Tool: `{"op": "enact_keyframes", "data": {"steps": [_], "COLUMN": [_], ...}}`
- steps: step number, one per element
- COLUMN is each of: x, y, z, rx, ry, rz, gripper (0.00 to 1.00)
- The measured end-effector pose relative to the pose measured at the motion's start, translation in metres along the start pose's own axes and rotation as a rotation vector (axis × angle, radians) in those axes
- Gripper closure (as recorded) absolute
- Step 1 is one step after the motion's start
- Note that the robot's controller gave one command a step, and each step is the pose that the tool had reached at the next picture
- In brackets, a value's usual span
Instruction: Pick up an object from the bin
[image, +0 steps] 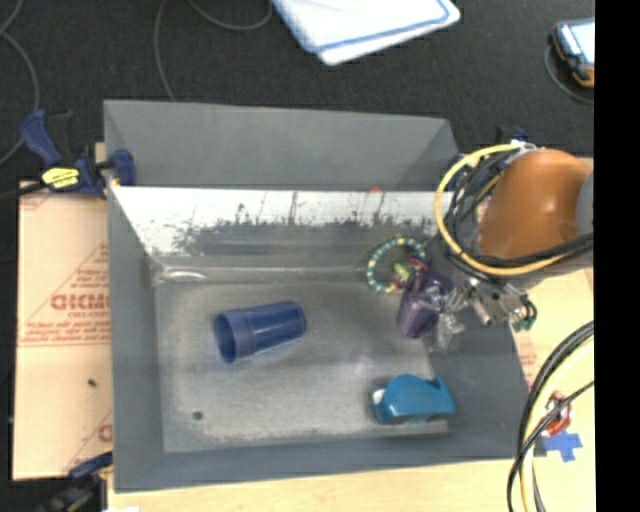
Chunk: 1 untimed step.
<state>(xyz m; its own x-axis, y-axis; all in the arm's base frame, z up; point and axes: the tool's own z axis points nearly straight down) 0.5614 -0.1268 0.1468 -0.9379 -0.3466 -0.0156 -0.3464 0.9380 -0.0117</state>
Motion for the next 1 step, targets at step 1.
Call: {"op": "enact_keyframes", "data": {"steps": [1], "x": [-0.0008], "y": [-0.0099], "z": [-0.0555], "rx": [0.011], "ry": [-0.016], "rz": [-0.011], "gripper": [1.0]}}
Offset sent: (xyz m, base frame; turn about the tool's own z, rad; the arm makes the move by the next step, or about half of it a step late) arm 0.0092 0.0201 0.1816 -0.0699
